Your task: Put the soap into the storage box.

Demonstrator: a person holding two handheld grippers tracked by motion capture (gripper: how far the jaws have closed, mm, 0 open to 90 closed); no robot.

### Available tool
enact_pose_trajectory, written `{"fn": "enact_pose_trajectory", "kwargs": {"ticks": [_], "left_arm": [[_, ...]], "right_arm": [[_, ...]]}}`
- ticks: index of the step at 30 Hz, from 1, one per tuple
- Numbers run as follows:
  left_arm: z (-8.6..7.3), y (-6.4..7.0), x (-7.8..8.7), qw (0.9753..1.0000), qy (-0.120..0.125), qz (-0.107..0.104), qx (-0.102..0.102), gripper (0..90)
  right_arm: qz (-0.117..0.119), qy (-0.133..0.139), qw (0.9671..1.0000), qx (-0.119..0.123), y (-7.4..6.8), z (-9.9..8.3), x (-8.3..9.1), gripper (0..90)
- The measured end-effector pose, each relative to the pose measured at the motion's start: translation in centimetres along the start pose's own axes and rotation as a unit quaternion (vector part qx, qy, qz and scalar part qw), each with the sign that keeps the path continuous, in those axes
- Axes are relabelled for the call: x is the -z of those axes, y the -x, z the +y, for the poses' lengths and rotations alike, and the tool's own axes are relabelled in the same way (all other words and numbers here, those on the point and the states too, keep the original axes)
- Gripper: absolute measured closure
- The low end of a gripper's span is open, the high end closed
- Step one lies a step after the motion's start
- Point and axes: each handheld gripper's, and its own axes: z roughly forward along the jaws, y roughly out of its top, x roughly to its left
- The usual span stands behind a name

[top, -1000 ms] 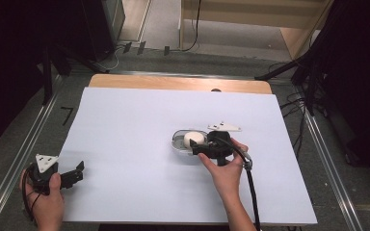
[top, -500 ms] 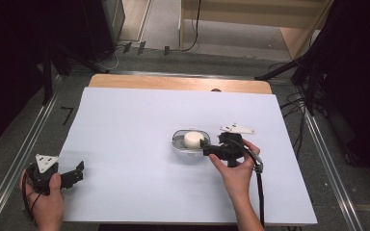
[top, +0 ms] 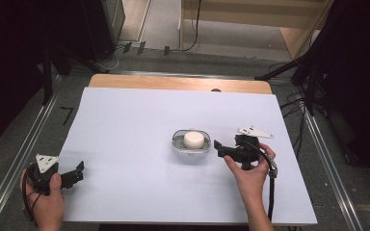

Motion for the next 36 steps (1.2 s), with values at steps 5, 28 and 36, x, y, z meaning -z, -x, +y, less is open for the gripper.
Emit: {"fn": "enact_pose_trajectory", "kwargs": {"ticks": [5,28,36], "left_arm": [[0.0,0.0,0.0,1.0000,-0.001,0.000,-0.002,2.0],[0.0,0.0,0.0,1.0000,-0.001,0.002,-0.002,2.0],[0.0,0.0,0.0,1.0000,-0.001,0.003,-0.002,2.0]], "right_arm": [[-0.006,-0.002,1.0000,-0.006,1.0,-0.6,0.5,13.9],[-0.030,0.001,0.9988,-0.040,6.2,-3.3,2.9,13.3],[-0.039,0.005,0.9982,-0.044,7.2,-3.9,3.6,13.2]]}}
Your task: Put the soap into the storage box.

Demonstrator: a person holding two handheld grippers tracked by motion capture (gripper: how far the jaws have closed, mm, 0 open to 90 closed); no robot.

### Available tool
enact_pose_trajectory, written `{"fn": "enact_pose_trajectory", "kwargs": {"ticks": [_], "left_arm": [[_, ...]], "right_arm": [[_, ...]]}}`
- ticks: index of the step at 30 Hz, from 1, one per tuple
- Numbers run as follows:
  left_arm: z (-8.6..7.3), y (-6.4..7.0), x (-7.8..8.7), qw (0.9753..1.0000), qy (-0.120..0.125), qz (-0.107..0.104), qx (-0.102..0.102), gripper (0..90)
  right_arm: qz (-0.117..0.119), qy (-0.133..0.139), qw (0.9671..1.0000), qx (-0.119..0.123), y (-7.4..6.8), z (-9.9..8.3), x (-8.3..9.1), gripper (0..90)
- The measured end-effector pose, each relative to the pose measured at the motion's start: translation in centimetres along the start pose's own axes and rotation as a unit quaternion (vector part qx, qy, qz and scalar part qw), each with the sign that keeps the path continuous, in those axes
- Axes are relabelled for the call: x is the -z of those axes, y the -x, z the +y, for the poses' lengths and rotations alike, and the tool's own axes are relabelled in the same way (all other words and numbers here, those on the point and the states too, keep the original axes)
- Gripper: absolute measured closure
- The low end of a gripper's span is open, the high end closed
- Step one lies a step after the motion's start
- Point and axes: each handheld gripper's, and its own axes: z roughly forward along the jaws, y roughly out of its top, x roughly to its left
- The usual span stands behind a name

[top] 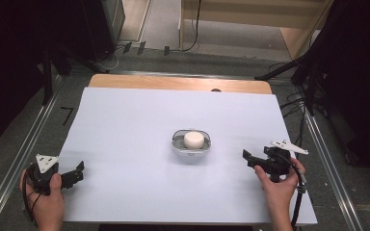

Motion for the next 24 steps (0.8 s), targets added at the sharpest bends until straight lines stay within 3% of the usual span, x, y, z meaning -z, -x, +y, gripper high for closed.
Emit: {"fn": "enact_pose_trajectory", "kwargs": {"ticks": [24], "left_arm": [[0.0,-0.1,0.0,1.0000,0.002,-0.002,0.003,2.0]], "right_arm": [[-0.032,0.008,0.9993,-0.017,3.7,-2.0,1.9,13.1]]}}
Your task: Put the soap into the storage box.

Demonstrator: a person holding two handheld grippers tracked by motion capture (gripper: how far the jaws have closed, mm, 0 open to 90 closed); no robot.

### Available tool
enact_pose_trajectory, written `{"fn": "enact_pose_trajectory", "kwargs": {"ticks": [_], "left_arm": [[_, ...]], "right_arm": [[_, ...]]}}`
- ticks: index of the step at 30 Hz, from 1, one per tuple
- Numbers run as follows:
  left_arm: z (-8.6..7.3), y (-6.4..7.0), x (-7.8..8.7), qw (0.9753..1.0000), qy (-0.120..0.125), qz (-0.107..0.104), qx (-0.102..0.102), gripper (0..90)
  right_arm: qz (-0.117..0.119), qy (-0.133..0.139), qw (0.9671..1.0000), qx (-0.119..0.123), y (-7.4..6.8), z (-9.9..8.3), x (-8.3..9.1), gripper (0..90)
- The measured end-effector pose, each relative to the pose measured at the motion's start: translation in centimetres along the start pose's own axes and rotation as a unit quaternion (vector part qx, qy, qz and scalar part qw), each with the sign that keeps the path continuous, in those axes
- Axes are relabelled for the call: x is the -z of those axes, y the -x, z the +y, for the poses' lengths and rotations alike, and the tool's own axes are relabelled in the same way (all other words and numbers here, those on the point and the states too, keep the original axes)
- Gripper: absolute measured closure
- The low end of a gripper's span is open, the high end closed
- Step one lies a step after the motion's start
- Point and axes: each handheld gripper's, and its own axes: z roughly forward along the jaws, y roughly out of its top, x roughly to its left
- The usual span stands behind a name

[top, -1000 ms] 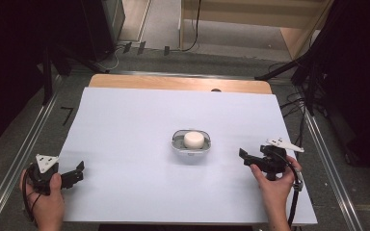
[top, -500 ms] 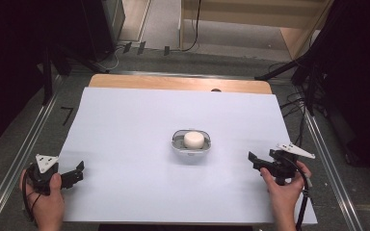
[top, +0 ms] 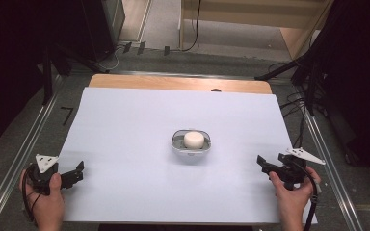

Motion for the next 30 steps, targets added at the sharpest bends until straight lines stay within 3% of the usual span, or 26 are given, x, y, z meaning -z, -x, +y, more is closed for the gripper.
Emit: {"fn": "enact_pose_trajectory", "kwargs": {"ticks": [30], "left_arm": [[0.0,0.1,0.0,1.0000,0.001,0.003,-0.004,2.0]], "right_arm": [[-0.024,0.002,0.9995,-0.022,4.7,-2.1,2.7,13.0]]}}
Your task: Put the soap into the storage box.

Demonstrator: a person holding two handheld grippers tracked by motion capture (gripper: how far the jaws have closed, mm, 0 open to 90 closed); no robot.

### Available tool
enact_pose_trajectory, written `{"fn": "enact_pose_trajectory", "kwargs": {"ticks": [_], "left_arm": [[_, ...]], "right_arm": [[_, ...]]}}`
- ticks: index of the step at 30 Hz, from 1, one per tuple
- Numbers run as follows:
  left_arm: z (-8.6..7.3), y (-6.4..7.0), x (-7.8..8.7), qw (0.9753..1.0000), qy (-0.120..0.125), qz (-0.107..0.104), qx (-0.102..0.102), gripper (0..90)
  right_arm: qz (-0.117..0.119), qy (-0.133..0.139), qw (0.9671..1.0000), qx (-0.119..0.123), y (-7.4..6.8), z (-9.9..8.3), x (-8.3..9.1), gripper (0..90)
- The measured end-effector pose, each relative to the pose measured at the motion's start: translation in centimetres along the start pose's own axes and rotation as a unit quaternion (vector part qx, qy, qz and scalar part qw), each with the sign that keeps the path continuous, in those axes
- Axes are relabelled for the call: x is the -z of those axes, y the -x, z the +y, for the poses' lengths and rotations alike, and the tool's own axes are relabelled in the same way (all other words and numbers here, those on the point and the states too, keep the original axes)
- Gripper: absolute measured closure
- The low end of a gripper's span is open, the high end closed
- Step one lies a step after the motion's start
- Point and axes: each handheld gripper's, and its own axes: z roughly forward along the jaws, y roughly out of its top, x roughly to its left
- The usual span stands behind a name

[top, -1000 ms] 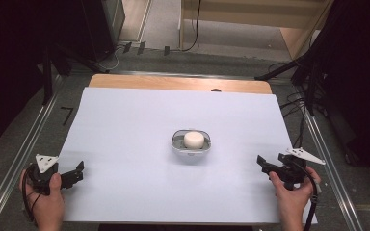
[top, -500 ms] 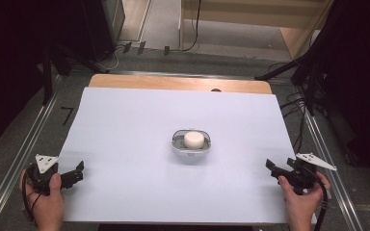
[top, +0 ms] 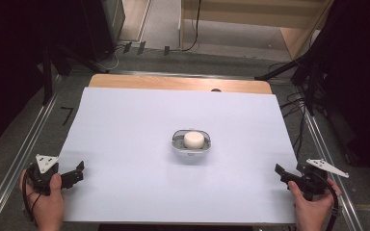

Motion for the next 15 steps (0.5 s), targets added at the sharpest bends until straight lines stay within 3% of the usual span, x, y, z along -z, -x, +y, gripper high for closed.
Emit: {"fn": "enact_pose_trajectory", "kwargs": {"ticks": [15], "left_arm": [[0.0,0.0,0.0,1.0000,0.000,0.000,0.000,2.0]], "right_arm": [[-0.006,0.000,1.0000,-0.005,1.8,-0.7,1.1,13.0]]}}
